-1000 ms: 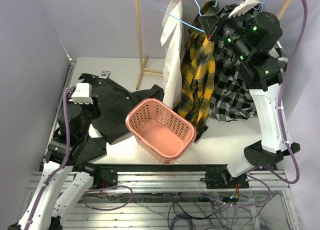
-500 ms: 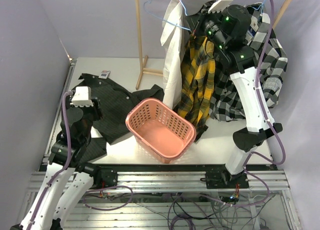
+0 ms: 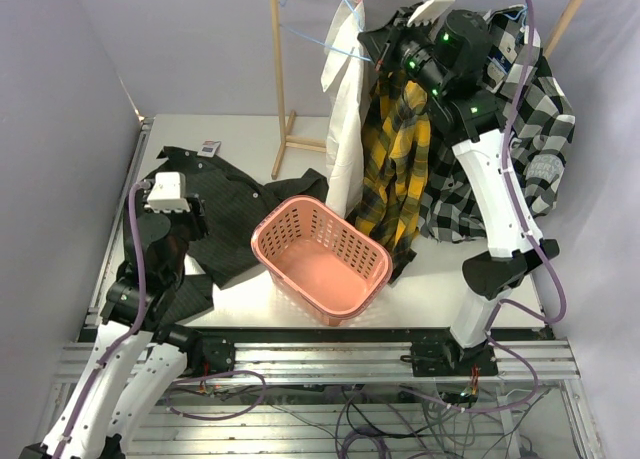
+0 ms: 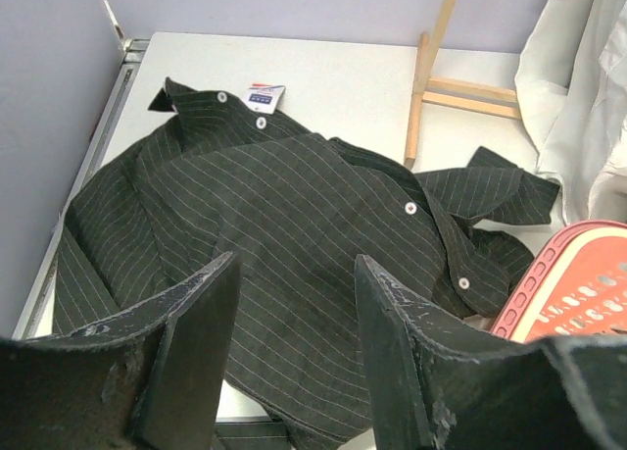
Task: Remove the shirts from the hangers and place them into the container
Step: Place the hanger at the clothesline.
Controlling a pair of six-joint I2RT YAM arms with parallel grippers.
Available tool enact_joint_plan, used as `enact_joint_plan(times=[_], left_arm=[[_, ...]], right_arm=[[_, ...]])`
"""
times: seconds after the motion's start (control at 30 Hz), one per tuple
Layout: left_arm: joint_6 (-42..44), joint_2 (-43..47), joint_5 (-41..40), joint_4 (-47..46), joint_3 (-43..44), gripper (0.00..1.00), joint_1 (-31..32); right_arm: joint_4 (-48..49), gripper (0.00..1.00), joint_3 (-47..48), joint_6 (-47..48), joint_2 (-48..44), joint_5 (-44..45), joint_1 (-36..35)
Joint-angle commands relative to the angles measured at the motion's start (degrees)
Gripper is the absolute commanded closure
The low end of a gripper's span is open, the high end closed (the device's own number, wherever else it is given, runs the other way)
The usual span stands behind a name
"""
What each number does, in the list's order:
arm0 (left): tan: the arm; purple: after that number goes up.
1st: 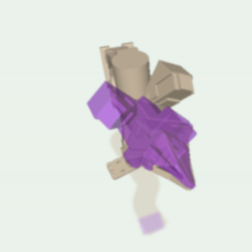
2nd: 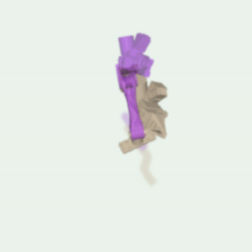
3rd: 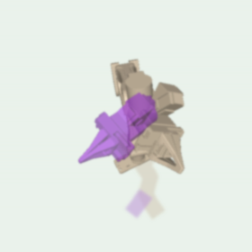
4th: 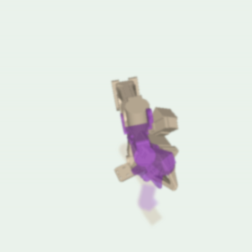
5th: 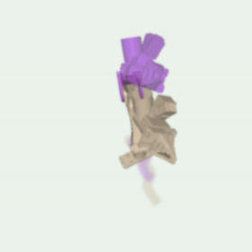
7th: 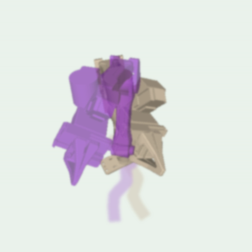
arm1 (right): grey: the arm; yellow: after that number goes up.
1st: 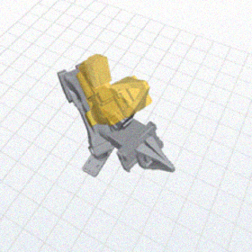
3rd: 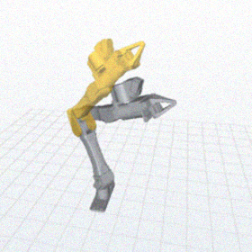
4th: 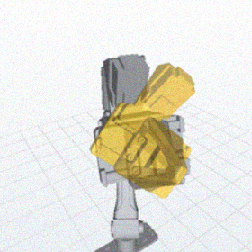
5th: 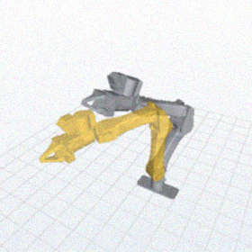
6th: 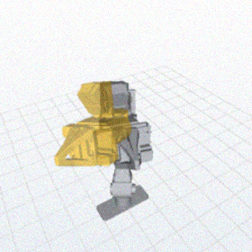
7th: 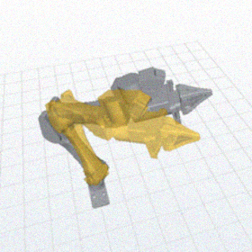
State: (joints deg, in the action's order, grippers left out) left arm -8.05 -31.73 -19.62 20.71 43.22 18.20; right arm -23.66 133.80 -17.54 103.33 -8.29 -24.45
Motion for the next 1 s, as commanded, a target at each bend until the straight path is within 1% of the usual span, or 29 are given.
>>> enact_joint_plan(times=[0.0, 0.2, 0.33, 0.43, 0.5, 0.53, 0.6, 0.63, 0.67, 0.8, 0.97], left_arm=[[-0.49, -0.8, 1.34, -2.56, -0.07, 0.39, -0.3], [-0.72, -1.49, 1.91, -2.56, 0.02, 0.39, -0.18], [-0.79, -1.16, 1.8, -2.33, -0.07, 0.39, -0.2], [-0.87, -1.33, 1.77, -2.36, -0.13, 0.39, -0.2], [-0.78, -1.68, 2.05, -2.42, -0.11, 0.39, -0.19], [-0.74, -1.82, 2.23, -2.38, -0.03, 0.39, -0.18], [-0.73, -2.14, 2.38, -2.41, 0.06, 0.39, -0.18], [-0.69, -2.15, 2.54, -2.46, 0.03, 0.39, -0.24], [-0.71, -2.18, 2.56, -2.53, 0.02, 0.39, -0.19], [-0.6, -2.35, 2.7, -2.6, 0.0, 0.38, -0.18], [-0.61, -3.25, 3.26, -2.64, 0.15, 0.37, -0.27]], right_arm=[[1.8, 1.0, -1.26, -0.95, -1.31, -5.3, -0.01], [-0.38, 1.0, -1.09, 0.14, -0.3, -5.58, -0.43], [0.63, 1.0, -3.19, -0.1, -0.47, -5.9, -0.6], [1.15, 0.97, -4.0, -0.17, -0.25, -6.27, -0.68], [1.02, 0.92, -3.77, -0.11, 0.25, -6.49, -0.77], [1.03, 0.87, -3.73, -0.04, 0.41, -7.11, -0.84], [1.07, 0.76, -3.99, 0.13, 0.39, -7.98, -0.97], [1.3, 0.65, -4.59, 0.18, 0.08, -8.55, -1.02], [2.22, 0.61, -5.59, 0.14, -0.6, -9.2, -1.04], [5.27, 0.57, -11.41, 0.82, -4.5, -10.52, -1.19], [5.9, 0.56, -19.2, 2.3, -10.13, -13.54, -1.29]])
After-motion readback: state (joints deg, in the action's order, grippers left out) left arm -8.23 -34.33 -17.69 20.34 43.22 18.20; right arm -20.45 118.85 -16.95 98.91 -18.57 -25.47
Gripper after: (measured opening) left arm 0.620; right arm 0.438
